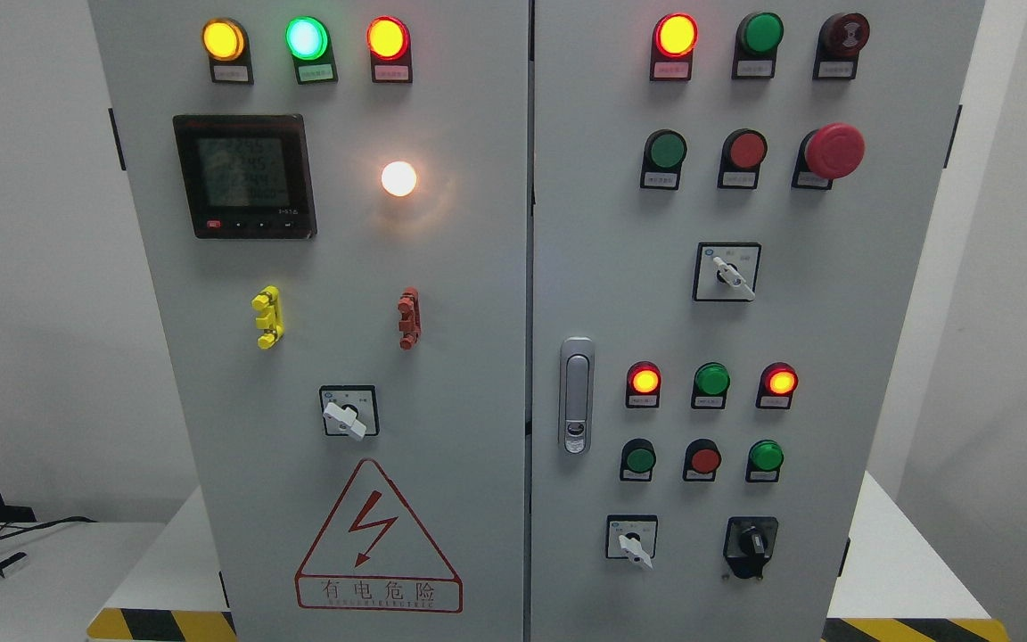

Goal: Trip black knob to open circuit

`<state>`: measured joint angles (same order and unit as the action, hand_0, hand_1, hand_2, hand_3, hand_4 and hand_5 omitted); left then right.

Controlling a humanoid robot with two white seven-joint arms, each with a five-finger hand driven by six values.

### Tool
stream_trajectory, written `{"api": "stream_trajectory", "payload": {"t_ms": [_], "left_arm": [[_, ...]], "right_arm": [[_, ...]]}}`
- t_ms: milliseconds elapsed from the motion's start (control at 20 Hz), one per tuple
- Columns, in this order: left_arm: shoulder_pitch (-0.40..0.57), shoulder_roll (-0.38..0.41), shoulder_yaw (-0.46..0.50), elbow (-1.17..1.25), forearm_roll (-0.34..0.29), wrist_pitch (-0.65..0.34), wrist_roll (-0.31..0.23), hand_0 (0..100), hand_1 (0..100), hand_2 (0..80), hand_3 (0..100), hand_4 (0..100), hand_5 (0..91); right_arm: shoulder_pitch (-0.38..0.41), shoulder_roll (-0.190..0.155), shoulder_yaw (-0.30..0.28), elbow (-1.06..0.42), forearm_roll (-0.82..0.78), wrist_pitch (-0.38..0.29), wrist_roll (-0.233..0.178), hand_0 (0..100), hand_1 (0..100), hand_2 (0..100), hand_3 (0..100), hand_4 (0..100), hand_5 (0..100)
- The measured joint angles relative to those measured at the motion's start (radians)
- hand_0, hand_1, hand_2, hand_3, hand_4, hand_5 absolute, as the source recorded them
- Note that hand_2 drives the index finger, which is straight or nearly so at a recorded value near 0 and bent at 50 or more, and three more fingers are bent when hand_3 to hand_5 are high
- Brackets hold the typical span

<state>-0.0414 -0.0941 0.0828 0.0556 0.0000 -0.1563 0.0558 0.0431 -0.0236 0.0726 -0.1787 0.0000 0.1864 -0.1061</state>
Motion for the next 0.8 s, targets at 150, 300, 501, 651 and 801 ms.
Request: {"api": "stream_trajectory", "payload": {"t_ms": [150,300,501,651,801], "left_arm": [[0.000,0.000,0.000,0.000,0.000,0.000,0.000,12,39,0.0,0,0,0.0],[0.000,0.000,0.000,0.000,0.000,0.000,0.000,12,39,0.0,0,0,0.0],[0.000,0.000,0.000,0.000,0.000,0.000,0.000,12,39,0.0,0,0,0.0],[0.000,0.000,0.000,0.000,0.000,0.000,0.000,12,39,0.0,0,0,0.0],[0.000,0.000,0.000,0.000,0.000,0.000,0.000,12,39,0.0,0,0,0.0]], "right_arm": [[0.001,-0.006,0.000,0.002,0.000,0.000,-0.002,20,23,0,0,0,0],[0.002,-0.011,-0.001,0.003,0.000,0.000,-0.002,20,24,0,0,0,0],[0.002,-0.015,-0.013,0.004,0.000,0.002,-0.002,20,24,0,0,0,0],[0.004,-0.016,-0.027,0.003,0.000,0.002,-0.006,20,24,0,0,0,0],[0.016,-0.017,-0.038,-0.006,0.000,-0.008,-0.002,20,23,0,0,0,0]]}}
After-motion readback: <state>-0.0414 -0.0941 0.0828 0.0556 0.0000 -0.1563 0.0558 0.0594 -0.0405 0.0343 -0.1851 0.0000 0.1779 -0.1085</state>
